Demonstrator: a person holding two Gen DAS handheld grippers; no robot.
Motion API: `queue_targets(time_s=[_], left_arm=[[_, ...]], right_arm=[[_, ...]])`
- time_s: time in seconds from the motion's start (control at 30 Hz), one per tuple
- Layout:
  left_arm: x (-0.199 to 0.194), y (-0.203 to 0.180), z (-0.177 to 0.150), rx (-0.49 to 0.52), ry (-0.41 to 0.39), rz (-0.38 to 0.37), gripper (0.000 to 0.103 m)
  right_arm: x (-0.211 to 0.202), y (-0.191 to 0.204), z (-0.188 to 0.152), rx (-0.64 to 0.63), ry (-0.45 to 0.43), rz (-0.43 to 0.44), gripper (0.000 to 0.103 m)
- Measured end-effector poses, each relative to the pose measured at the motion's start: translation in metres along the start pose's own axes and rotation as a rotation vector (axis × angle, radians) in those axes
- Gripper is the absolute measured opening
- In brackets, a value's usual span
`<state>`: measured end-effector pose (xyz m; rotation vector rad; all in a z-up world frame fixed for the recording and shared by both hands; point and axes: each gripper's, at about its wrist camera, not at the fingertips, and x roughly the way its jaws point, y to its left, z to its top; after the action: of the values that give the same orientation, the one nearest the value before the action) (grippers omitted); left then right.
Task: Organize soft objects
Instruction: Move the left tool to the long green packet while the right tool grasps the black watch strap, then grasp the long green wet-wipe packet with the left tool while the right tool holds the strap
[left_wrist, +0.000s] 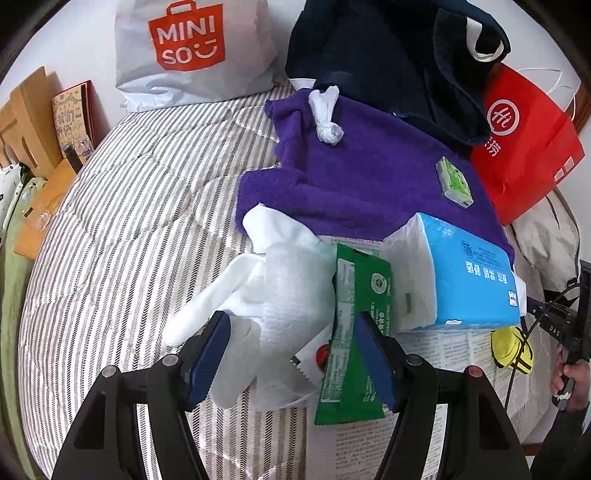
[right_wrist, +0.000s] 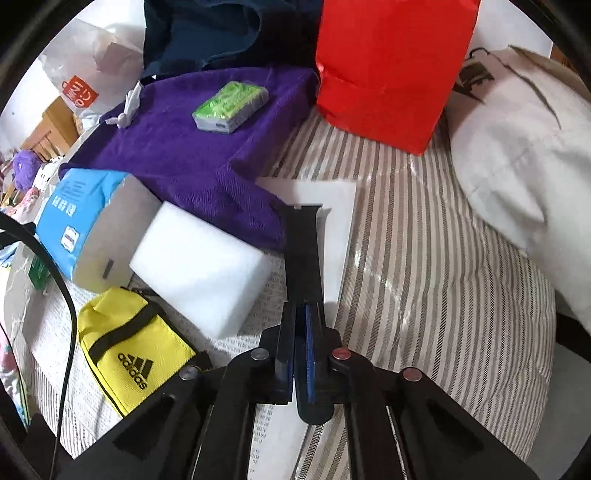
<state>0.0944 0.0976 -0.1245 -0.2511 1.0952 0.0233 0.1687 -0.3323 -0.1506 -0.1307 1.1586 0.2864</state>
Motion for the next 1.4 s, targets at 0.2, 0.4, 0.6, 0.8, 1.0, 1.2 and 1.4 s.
queue_targets(time_s=[0.2,0.4,0.6,0.8,1.0,1.2,1.4], left_arm=[[0.004,0.003,0.0,-0.013,0.01,-0.002,0.067],[0.003,0.004,0.0,-0.011,0.014,-0.004,0.067],[0.004,0.007,0.0,-0.016,0.017,-0.004,0.067],[0.004,0.01,-0.001,-0.019,0.019,-0.004,0.067],[0.004,0.014,-0.001,-0.03,0.015,0.0,0.067],[0.002,0.017,-0.003,-0.019,0.009,-0.003,0.067],[0.0,0.011,-0.003,0.048,-0.025,-0.003,0.082]], right_arm=[[0.009,0.001,0.008,-0.032,0.01,-0.057,0.042],[0.016,-0.001,0.01,-0.003,0.0,-0.018,0.039],[0.005,-0.02,0.009,0.081,0.002,-0.011,0.007],[0.007,-0.023,0.006,0.106,-0.005,-0.008,0.004],[-0.006,-0.026,0.01,0.131,-0.061,0.0,0.003],[-0.026,-0.026,0.016,0.153,-0.092,0.005,0.003],[-0.035,-0.011,0.012,0.15,-0.097,0.035,0.003]])
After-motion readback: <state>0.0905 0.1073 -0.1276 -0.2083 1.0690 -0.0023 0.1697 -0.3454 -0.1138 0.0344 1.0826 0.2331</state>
